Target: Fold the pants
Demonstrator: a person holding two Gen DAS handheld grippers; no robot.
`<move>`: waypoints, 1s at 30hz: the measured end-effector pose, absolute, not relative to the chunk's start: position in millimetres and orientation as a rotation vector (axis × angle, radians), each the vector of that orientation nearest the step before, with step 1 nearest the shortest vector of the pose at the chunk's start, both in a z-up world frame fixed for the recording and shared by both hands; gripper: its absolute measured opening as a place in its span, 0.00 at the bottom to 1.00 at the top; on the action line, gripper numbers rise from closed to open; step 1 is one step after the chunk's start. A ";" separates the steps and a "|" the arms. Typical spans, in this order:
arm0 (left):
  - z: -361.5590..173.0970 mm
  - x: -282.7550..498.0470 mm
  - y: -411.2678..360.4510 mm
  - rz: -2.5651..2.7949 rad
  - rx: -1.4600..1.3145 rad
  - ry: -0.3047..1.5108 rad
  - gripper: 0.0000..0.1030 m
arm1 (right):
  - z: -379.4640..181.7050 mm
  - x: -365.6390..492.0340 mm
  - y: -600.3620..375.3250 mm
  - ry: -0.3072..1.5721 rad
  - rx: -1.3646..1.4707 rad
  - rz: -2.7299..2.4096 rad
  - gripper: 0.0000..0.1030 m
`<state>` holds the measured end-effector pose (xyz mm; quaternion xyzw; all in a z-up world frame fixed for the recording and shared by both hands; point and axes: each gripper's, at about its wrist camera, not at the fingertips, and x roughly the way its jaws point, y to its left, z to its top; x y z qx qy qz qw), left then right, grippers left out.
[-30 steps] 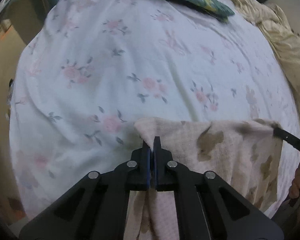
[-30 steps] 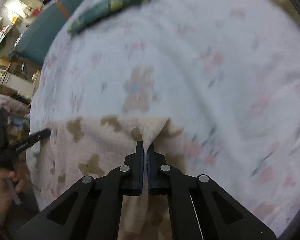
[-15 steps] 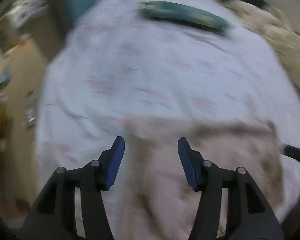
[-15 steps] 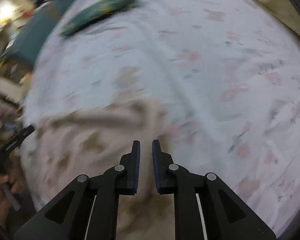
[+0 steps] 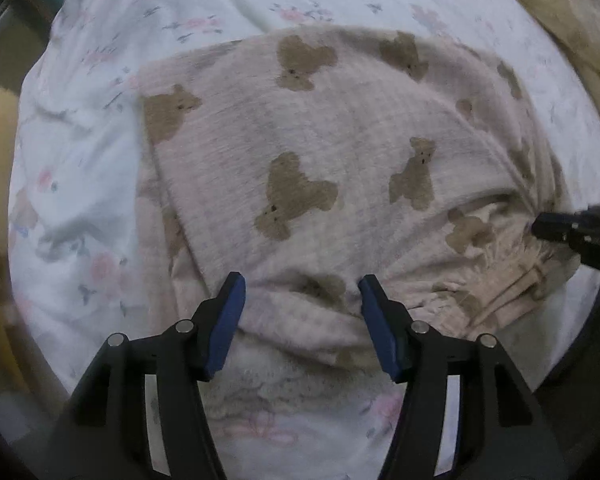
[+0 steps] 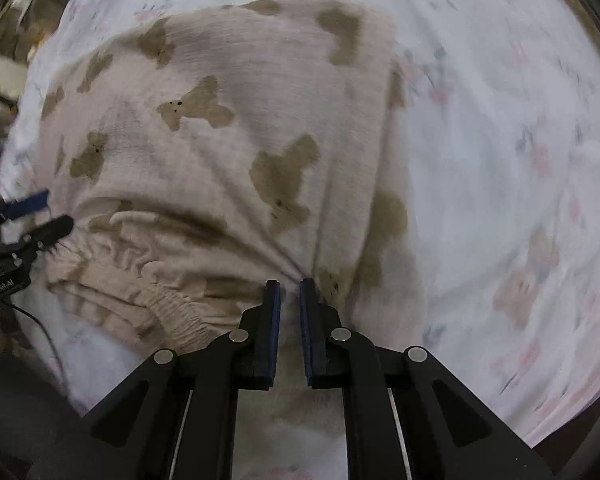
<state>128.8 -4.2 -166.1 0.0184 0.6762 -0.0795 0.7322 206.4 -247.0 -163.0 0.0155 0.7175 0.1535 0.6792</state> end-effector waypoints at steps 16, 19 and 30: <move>-165.7 120.5 -31.2 -0.275 0.142 1.508 0.63 | -156.9 181.0 -203.1 1.628 0.023 0.608 0.14; -137.1 131.5 -20.8 -0.260 0.087 1.419 0.71 | -123.9 195.1 -222.4 1.481 0.102 0.588 0.16; -102.1 219.4 66.8 0.049 -0.165 1.259 0.84 | -82.8 265.8 -304.0 1.213 0.422 0.349 0.70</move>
